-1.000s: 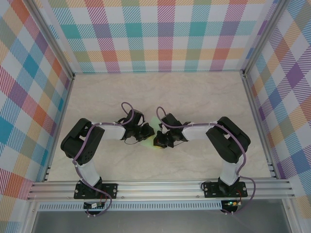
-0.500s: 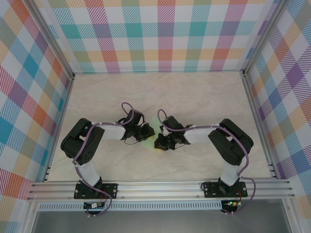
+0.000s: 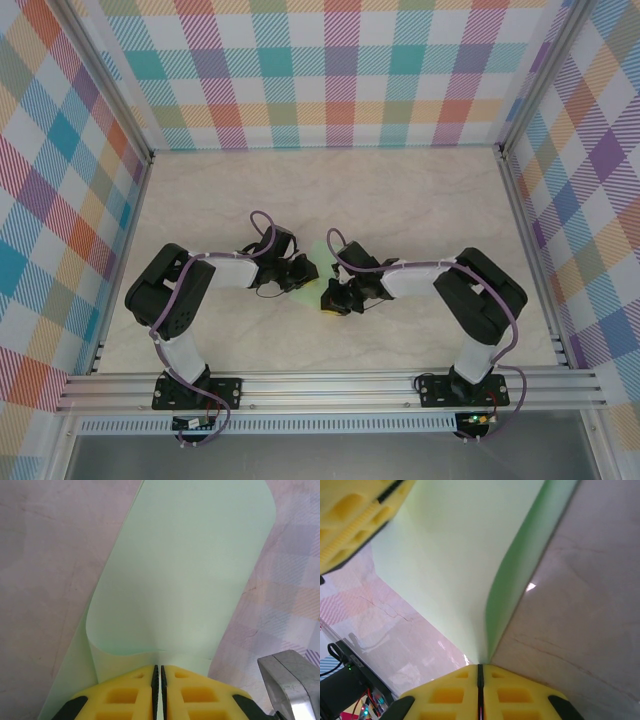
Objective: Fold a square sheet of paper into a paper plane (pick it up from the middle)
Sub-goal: Fold the triangle a second time at the center of the table.
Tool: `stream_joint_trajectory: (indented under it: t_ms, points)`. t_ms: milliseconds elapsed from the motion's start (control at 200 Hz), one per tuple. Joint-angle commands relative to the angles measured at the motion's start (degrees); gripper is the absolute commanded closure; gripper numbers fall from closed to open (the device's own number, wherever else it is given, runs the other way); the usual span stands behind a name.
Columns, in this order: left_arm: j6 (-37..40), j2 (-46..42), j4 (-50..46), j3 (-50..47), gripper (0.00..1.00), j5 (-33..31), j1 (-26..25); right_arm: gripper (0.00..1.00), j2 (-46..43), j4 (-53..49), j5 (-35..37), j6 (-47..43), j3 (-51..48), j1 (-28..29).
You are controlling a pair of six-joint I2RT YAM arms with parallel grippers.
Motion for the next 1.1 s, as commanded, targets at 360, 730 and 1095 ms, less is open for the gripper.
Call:
stream_joint_trajectory:
  t_ms: [360, 730, 1095]
  points:
    - [0.4, 1.5, -3.0, -1.5, 0.86, -1.3, 0.3, 0.91, -0.7, -1.0, 1.1, 2.6, 6.5, 0.6]
    - [1.0, -0.4, -3.6, 0.0, 0.85, -0.5, 0.3, 0.94, 3.8, 0.8, 2.5, 3.7, 0.8, 0.4]
    - [0.9, -8.1, -1.3, -1.3, 0.74, 2.9, 0.3, 0.98, 2.9, -0.7, 1.0, 0.2, -0.5, 0.0]
